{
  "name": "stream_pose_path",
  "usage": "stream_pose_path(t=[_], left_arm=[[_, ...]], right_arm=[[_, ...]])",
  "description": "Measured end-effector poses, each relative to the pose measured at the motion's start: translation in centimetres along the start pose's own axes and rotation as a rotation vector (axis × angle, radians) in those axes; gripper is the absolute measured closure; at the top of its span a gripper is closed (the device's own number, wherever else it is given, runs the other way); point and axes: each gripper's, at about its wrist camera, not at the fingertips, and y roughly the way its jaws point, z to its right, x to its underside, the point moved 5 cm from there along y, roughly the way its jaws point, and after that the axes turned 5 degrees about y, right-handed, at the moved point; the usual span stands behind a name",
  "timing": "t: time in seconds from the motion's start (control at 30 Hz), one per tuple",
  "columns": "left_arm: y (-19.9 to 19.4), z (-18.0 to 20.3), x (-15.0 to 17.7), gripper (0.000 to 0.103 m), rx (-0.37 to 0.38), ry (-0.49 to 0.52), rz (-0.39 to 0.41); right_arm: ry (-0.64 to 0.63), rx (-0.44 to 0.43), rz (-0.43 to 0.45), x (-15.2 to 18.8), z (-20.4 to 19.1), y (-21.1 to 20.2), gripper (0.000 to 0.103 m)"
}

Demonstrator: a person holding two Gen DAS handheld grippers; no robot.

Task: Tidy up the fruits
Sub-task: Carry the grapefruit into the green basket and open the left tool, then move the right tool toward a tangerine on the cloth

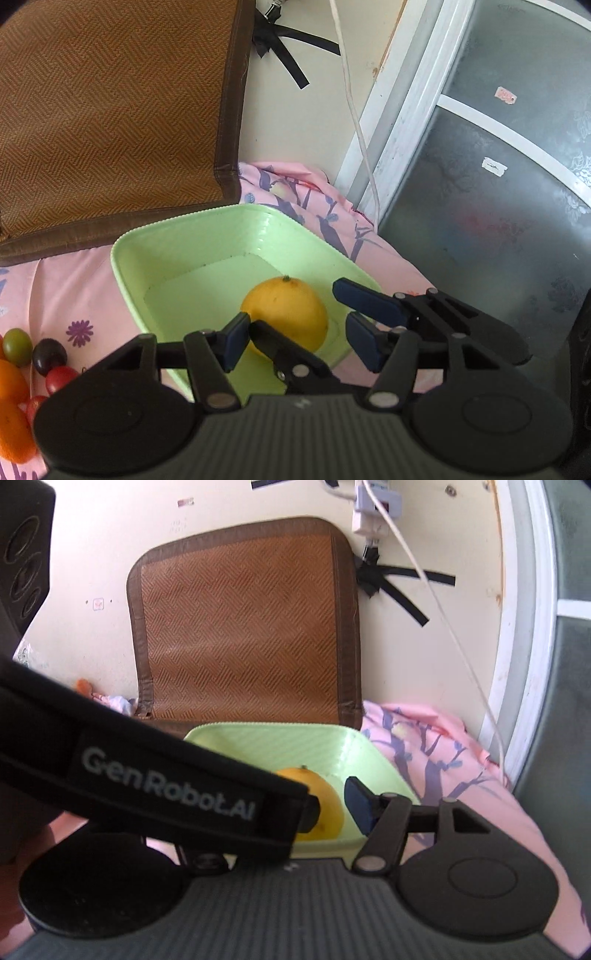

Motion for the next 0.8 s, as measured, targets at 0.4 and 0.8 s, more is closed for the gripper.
stream_pose_path(t=[0.4,0.8], left_arm=[[-16.6,-6.9,6.4,0.036,-0.193,-0.123,0.186],[-18.0,-9.5,14.8,0.036,-0.438,-0.055,0.093]], right_arm=[[0.215,-0.113,0.061,3.5,-3.7,-8.0,0.058],[0.220,-0.184,-0.109,6.7,-10.3,-8.3,0.064]])
